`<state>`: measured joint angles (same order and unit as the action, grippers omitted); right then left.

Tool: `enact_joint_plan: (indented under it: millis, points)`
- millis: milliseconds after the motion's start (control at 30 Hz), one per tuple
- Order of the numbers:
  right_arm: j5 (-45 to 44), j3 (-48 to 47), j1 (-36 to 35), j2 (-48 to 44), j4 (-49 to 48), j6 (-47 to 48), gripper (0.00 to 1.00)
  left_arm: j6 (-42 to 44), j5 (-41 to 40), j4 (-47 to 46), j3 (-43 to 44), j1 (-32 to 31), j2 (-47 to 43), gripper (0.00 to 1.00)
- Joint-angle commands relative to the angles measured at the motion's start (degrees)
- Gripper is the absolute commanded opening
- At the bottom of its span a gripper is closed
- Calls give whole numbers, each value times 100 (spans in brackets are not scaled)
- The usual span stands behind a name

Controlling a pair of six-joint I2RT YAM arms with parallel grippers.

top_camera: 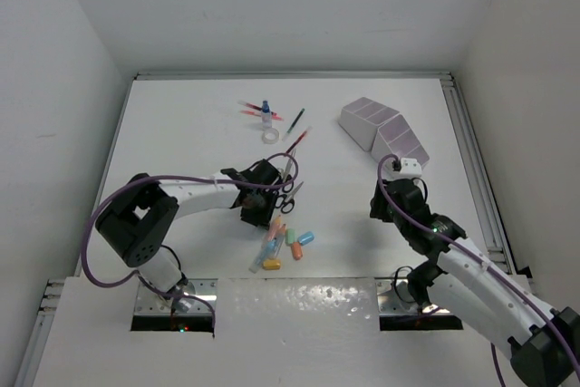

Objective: Sort the stationery into containers
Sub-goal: Pick up the pen from the center of the board.

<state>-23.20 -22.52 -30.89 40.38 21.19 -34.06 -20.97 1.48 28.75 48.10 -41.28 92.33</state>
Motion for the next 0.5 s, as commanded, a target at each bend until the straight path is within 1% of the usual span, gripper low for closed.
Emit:
enact_joint_plan:
  millis: [0,100,133,167,200,233,267,367,400,467]
  points:
    - [-71,-217,-48,110,139,67,51,-30,-463,-36,-195,-30,373,32]
    - [-70,-235,-57,154,175,58,52,-21,-578,-37,-169,-47,426,31]
    - [-88,-226,-57,137,166,58,52,-12,-604,-36,-143,-47,452,30]
    - [-88,-217,-57,137,157,49,52,14,-605,-89,-143,-47,461,26]
    - [-79,-209,-57,137,131,49,51,32,-605,-107,-134,-47,496,13]
    - [-71,-200,-57,137,87,58,51,58,-605,-115,-125,-47,513,7]
    - [-27,-182,-66,137,52,66,48,67,-596,-107,-116,-38,505,0]
    - [227,-208,-118,294,-71,198,44,172,-517,33,-20,-47,374,0]
    - [307,-243,-145,373,-97,242,42,233,-508,95,24,-38,199,0]
    - [439,-445,-276,679,-141,356,41,514,-560,366,243,14,-21,0]
